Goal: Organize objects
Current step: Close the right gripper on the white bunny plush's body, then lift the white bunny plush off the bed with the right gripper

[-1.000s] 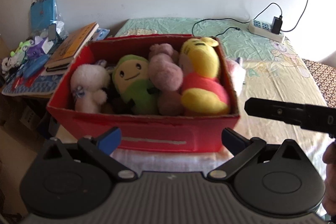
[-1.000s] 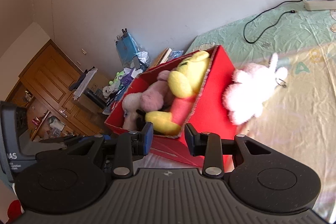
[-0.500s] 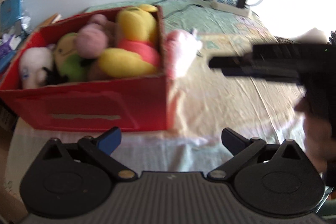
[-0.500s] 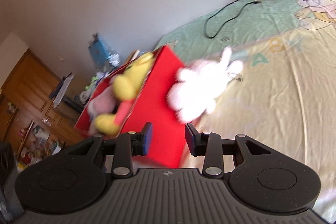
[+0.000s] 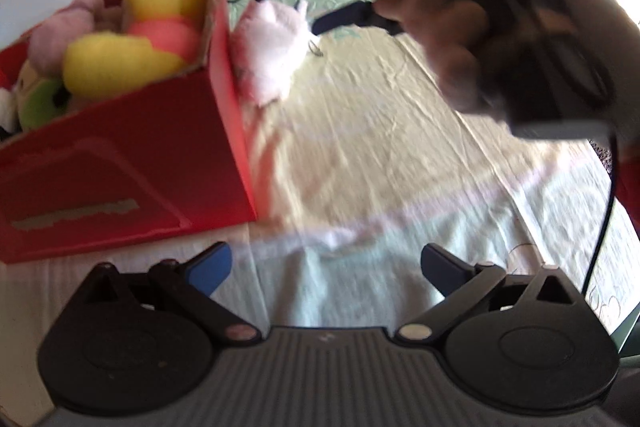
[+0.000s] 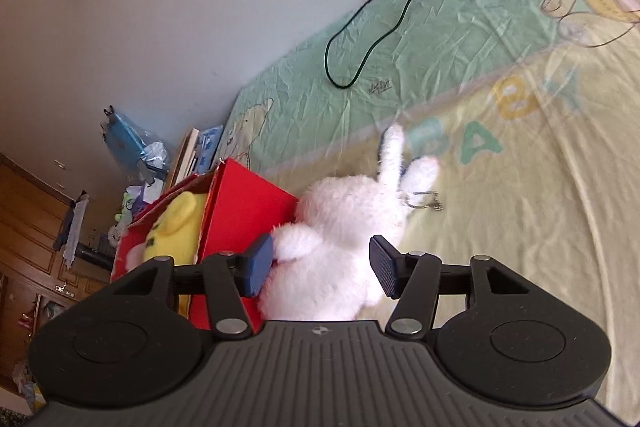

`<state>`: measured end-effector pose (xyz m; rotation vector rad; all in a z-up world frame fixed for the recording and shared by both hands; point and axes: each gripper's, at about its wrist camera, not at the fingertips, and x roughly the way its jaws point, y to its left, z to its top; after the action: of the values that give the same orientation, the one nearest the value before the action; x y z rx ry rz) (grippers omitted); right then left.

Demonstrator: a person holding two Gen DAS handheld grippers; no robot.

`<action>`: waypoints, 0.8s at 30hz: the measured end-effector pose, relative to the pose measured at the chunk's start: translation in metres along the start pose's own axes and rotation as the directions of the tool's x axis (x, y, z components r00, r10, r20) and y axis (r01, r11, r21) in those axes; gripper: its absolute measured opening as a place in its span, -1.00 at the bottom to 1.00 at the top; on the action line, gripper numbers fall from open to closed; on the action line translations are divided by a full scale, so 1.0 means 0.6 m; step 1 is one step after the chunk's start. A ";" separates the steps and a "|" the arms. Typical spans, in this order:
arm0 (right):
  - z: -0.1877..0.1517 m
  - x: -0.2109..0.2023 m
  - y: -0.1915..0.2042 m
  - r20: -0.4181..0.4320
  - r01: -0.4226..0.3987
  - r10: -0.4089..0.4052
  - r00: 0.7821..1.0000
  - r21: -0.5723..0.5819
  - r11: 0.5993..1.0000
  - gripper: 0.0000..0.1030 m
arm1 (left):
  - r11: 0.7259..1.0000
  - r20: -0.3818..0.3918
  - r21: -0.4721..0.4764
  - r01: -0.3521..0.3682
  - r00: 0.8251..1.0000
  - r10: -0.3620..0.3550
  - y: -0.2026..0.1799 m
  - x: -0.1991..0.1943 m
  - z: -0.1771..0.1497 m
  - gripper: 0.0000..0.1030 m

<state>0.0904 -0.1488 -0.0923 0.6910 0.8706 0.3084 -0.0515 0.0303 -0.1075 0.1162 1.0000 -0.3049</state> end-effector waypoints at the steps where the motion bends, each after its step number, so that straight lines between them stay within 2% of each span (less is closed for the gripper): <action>1: 0.002 0.010 0.003 -0.008 0.006 -0.006 1.000 0.000 1.000 0.14 | 1.000 -0.005 -0.004 0.006 1.000 -0.006 0.002 0.003 0.001 0.95; 3: 0.003 0.028 0.007 -0.019 0.025 -0.025 1.000 -0.005 1.000 0.23 | 1.000 -0.008 -0.005 0.015 1.000 -0.015 0.006 0.005 0.003 0.95; 7: 0.000 0.039 0.002 -0.023 0.056 -0.057 0.998 -0.042 0.998 0.23 | 1.000 -0.006 -0.001 0.031 0.999 -0.031 0.012 0.006 0.009 0.95; 11: 0.000 0.041 -0.030 -0.048 0.072 -0.073 0.996 -0.012 0.997 0.05 | 0.998 -0.012 -0.009 0.066 0.998 -0.066 0.016 0.015 0.019 0.95; 13: -0.002 0.033 -0.044 -0.053 0.048 -0.048 0.997 -0.006 0.999 0.01 | 0.996 -0.009 0.001 0.091 0.996 -0.091 0.011 0.016 0.026 0.95; 19: -0.004 -0.002 -0.087 -0.061 -0.004 0.006 0.998 0.028 1.000 -0.14 | 0.980 0.005 0.087 0.178 0.984 -0.179 -0.031 0.014 0.044 0.95; 24: 0.003 -0.032 -0.134 -0.067 -0.003 0.008 0.998 0.069 0.998 -0.14 | 0.967 0.033 0.188 0.175 0.982 -0.184 -0.073 0.019 0.073 0.95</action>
<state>0.0777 -0.2192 -0.1337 0.7501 0.9472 0.3094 -0.0240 -0.0241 -0.0916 0.1857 0.9327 -0.5644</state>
